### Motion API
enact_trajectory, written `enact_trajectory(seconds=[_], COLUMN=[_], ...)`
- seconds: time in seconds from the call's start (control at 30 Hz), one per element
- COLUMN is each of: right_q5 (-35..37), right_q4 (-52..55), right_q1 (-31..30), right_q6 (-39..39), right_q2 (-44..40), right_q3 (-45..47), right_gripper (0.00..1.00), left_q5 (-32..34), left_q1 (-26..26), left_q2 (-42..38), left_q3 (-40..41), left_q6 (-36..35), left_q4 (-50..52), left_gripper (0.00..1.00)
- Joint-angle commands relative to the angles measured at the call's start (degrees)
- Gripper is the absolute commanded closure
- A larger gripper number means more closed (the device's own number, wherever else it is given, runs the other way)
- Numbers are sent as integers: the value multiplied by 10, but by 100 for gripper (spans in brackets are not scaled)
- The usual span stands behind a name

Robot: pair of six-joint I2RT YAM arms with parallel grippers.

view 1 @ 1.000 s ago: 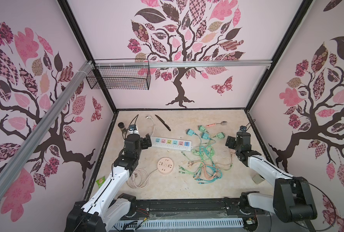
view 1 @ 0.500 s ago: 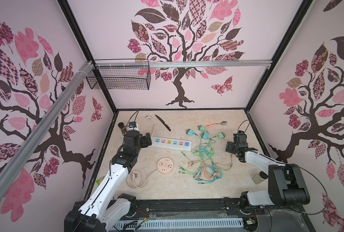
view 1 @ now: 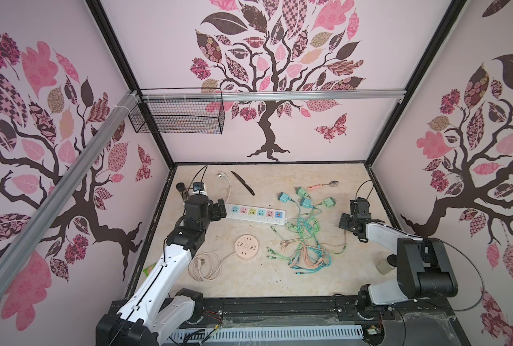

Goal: Insert plugs into power strip
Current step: Pick up the plug from the middle-right of the table.

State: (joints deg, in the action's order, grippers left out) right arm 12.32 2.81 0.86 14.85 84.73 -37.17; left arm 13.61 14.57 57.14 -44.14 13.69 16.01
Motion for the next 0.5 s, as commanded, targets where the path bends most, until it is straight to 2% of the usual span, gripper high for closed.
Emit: enact_trajectory(seconds=[0.0, 0.23, 0.47], right_q5=[-20, -32, -23], right_q4=[14, 17, 15], right_q1=[2, 3, 4], right_q6=[6, 6, 5], right_q2=[21, 41, 52], right_q3=[-23, -30, -33], right_gripper=[32, 39, 42], left_q5=[-4, -6, -9], left_q1=[1, 1, 1], left_q2=[1, 4, 9], left_q3=[-18, -17, -15], left_q6=[-2, -1, 0], left_q4=[-3, -3, -4], left_gripper=[5, 5, 5])
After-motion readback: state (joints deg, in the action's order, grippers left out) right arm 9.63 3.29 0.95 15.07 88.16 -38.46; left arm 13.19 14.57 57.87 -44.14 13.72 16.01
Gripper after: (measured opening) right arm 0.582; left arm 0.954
